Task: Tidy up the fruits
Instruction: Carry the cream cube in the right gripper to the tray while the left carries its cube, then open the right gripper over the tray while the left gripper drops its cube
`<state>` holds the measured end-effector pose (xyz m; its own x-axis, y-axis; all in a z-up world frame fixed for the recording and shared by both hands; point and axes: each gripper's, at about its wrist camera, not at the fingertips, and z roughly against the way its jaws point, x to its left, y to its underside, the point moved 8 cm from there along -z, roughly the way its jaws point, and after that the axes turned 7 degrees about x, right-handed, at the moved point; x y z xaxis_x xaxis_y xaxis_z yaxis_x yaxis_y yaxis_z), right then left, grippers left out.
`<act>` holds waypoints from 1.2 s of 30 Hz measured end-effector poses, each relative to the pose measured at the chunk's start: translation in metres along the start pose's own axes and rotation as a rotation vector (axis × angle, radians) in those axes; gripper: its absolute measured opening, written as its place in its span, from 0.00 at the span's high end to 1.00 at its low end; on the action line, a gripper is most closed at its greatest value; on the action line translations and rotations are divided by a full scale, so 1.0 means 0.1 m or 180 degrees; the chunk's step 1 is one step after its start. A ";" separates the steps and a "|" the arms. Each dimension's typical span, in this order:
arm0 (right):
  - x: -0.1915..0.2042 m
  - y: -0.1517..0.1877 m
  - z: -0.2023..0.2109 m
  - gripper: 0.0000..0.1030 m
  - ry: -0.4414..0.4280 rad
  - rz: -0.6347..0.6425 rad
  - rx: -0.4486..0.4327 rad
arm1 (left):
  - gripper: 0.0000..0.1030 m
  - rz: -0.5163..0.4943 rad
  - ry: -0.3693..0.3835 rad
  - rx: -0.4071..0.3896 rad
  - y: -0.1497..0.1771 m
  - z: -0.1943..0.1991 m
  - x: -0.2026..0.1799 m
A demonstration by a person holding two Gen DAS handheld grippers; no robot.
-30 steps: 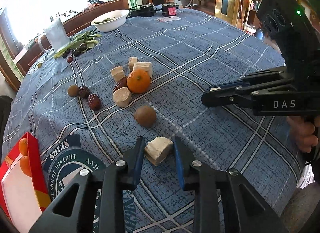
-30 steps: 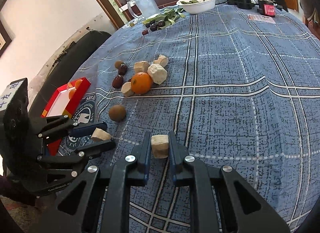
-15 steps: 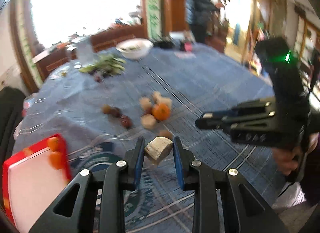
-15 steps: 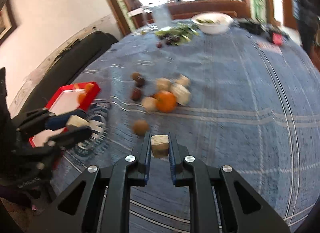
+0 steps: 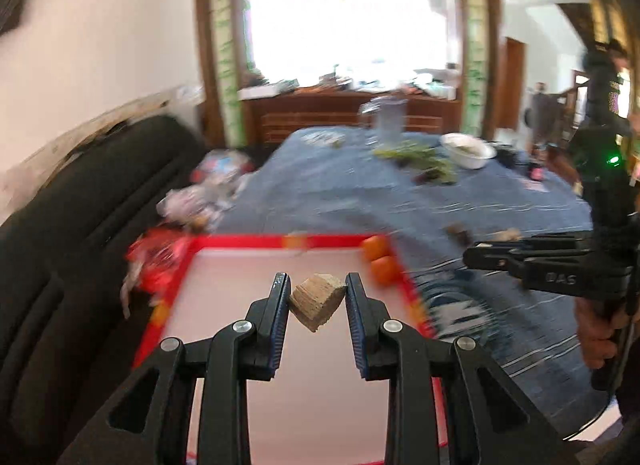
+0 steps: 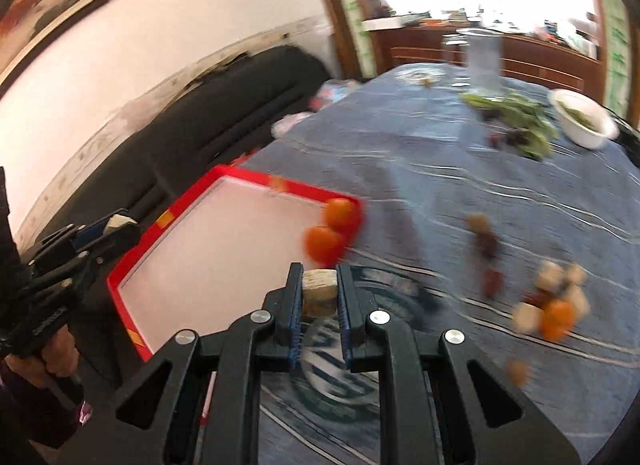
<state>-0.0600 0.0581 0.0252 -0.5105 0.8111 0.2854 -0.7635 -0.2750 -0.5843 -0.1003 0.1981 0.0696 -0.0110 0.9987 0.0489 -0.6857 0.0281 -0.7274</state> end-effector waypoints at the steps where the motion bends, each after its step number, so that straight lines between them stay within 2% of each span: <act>1: 0.10 -0.01 -0.07 0.82 -0.0039 0.0054 0.0041 | 0.74 0.0038 -0.0048 0.0047 0.06 -0.03 0.09; 5: 0.52 0.08 -0.35 0.82 -0.0188 0.0276 0.0247 | 0.74 0.0076 -0.0144 0.0217 0.25 -0.18 0.23; 9: 0.76 0.26 -0.58 0.82 -0.0203 0.0427 0.0457 | 0.74 0.0114 -0.0165 0.0387 0.41 -0.36 0.31; 18: 0.83 0.48 -0.83 0.82 -0.0175 0.0371 0.0766 | 0.73 0.0161 -0.0292 0.0619 0.62 -0.50 0.42; 20: 0.82 0.47 -0.83 0.76 -0.0183 0.0343 0.0766 | 0.72 0.0187 -0.0362 0.0680 0.67 -0.53 0.45; 21: 0.81 0.48 -0.82 0.64 -0.0196 0.0330 0.0774 | 0.72 0.0194 -0.0376 0.0698 0.67 -0.54 0.45; 22: 0.80 0.47 -0.81 0.57 -0.0219 0.0312 0.0775 | 0.64 0.0211 -0.0383 0.0722 0.68 -0.54 0.45; 24: 0.78 0.44 -0.70 0.53 -0.0277 0.0267 0.0665 | 0.52 0.0265 -0.0431 0.0728 0.67 -0.52 0.48; 25: 0.77 0.41 -0.65 0.53 -0.0286 0.0247 0.0584 | 0.51 0.0273 -0.0448 0.0710 0.66 -0.51 0.48; 29: 0.55 0.30 -0.34 0.53 -0.0307 0.0106 0.0284 | 0.50 0.0255 -0.0452 0.0631 0.58 -0.42 0.43; 32: 0.20 0.26 -0.09 0.53 -0.0179 -0.0093 0.0099 | 0.49 0.0171 -0.0413 0.0586 0.53 -0.39 0.29; 36: -0.42 0.33 0.23 0.53 0.0110 -0.0373 -0.0068 | 0.49 -0.0035 -0.0248 0.0442 0.39 -0.31 -0.05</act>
<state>-0.0727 0.0029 0.0114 -0.4040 0.8545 0.3265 -0.8084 -0.1664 -0.5646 -0.1041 0.1959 0.0201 -0.0557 0.9920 0.1132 -0.7801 0.0275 -0.6251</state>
